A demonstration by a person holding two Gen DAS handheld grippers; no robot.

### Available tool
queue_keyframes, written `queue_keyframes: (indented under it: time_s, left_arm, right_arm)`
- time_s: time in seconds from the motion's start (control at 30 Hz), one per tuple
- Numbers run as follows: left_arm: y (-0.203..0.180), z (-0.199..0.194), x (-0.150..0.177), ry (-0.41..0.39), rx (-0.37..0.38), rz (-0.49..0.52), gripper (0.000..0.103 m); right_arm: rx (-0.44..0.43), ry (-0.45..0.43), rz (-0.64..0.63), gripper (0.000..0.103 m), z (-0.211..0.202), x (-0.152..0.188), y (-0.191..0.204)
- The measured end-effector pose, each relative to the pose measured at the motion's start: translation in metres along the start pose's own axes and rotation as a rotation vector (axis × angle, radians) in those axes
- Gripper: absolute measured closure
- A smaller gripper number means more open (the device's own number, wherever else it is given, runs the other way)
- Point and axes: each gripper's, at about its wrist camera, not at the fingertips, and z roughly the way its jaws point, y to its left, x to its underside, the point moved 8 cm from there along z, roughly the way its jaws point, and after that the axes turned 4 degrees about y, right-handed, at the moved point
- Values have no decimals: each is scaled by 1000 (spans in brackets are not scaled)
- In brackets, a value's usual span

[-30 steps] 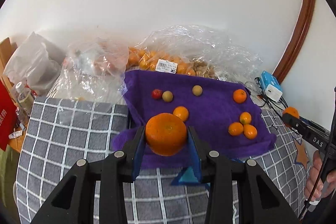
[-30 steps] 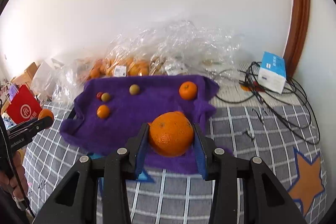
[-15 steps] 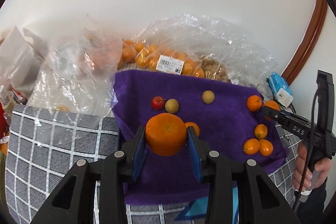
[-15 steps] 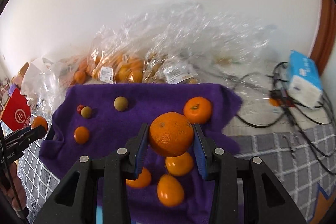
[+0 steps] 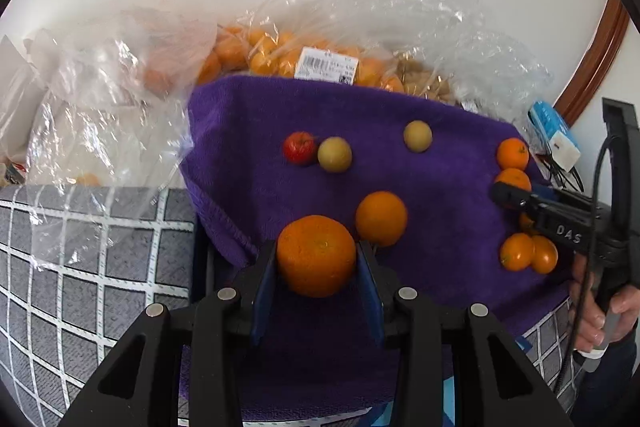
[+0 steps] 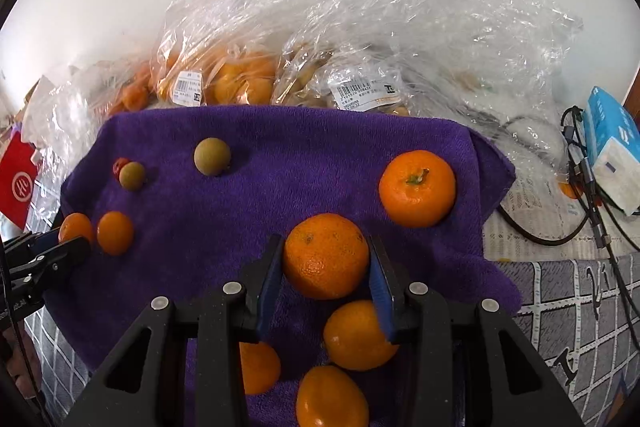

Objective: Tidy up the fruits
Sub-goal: 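Open the right gripper to release its orange while the left gripper releases its orange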

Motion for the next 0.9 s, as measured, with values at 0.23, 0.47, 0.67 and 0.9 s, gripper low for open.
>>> queue_keyframes:
  time_s: [0.23,0.47,0.67,0.9]
  left_arm:
    - [2,-7,9,-4,-41,14,61]
    - [6,-51,17,-57,-27,-32,56]
    - [0,-101,44,-115,-63,-23,54]
    - [-18,-157,77,-195,-105,-1,52]
  right_arm:
    - [-6,-38,39,48,-33,15,-6]
    - [-4,-95,103,47,-90,42,-7]
    - [24,-132,158,47,-145,74,0]
    - [115,-174,141,47,-207,120,11]
